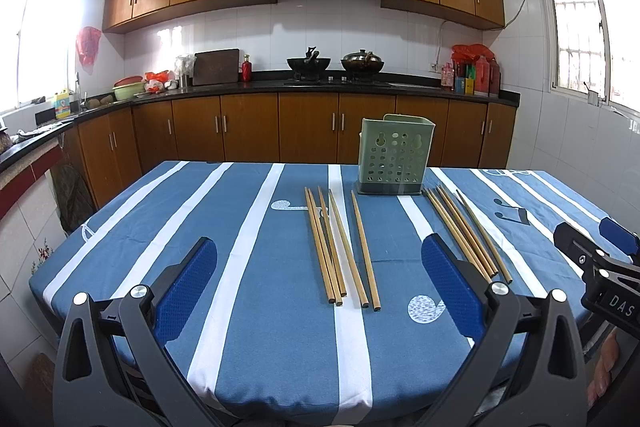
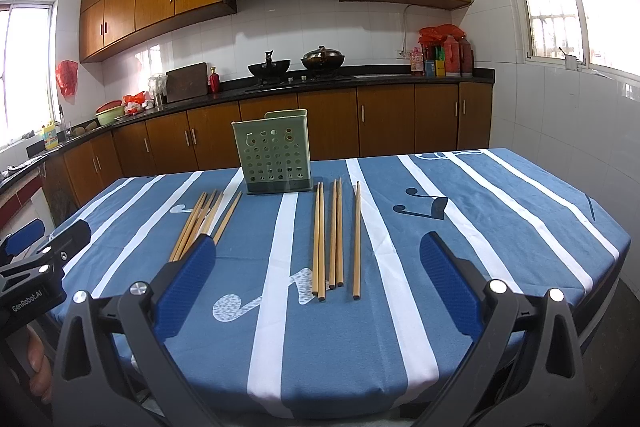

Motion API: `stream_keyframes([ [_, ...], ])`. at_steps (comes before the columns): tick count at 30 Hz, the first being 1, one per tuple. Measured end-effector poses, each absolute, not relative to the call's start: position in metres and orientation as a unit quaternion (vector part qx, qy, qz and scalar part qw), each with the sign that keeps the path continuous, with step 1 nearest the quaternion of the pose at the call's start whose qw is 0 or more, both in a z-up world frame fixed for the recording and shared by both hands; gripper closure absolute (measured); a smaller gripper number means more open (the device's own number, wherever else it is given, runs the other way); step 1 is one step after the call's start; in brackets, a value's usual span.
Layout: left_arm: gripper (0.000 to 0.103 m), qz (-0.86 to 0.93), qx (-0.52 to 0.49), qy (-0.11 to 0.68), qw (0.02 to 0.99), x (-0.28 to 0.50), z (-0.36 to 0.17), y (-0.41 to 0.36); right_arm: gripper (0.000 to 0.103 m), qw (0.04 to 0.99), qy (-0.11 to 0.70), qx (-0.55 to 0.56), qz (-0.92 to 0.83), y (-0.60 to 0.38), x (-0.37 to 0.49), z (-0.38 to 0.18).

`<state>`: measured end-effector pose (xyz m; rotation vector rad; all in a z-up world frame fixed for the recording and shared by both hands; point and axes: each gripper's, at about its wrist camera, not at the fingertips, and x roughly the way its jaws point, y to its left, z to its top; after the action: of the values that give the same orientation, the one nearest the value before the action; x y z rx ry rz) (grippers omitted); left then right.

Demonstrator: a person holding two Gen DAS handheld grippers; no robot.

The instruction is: Organize utensils

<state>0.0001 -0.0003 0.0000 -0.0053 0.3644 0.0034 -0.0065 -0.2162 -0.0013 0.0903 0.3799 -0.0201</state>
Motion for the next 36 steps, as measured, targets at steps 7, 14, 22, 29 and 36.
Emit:
stream_keyframes([
  [7, 0.002, 0.002, -0.003, 0.182, 0.983, 0.0, 0.0, 0.0, 0.004, 0.981, 0.189, 0.045, -0.01, -0.216, -0.006, -0.002],
  [14, 0.002, 0.005, -0.007, 0.191, 0.981, 0.002, -0.002, 0.001, 0.004, 0.978, 0.2, 0.048, -0.011, -0.217, 0.0, -0.004],
  [22, 0.002, 0.033, -0.02, 0.253, 0.967, 0.028, -0.027, 0.011, 0.004, 0.962, 0.259, 0.08, -0.036, -0.239, 0.034, -0.029],
  [29, 0.002, 0.039, -0.029, 0.31, 0.949, 0.058, -0.038, 0.029, 0.004, 0.944, 0.31, 0.085, -0.07, -0.26, 0.08, -0.046],
  [36, 0.002, 0.029, -0.025, 0.338, 0.94, 0.087, -0.043, 0.038, 0.035, 0.919, 0.376, 0.091, -0.07, -0.272, 0.136, -0.063],
])
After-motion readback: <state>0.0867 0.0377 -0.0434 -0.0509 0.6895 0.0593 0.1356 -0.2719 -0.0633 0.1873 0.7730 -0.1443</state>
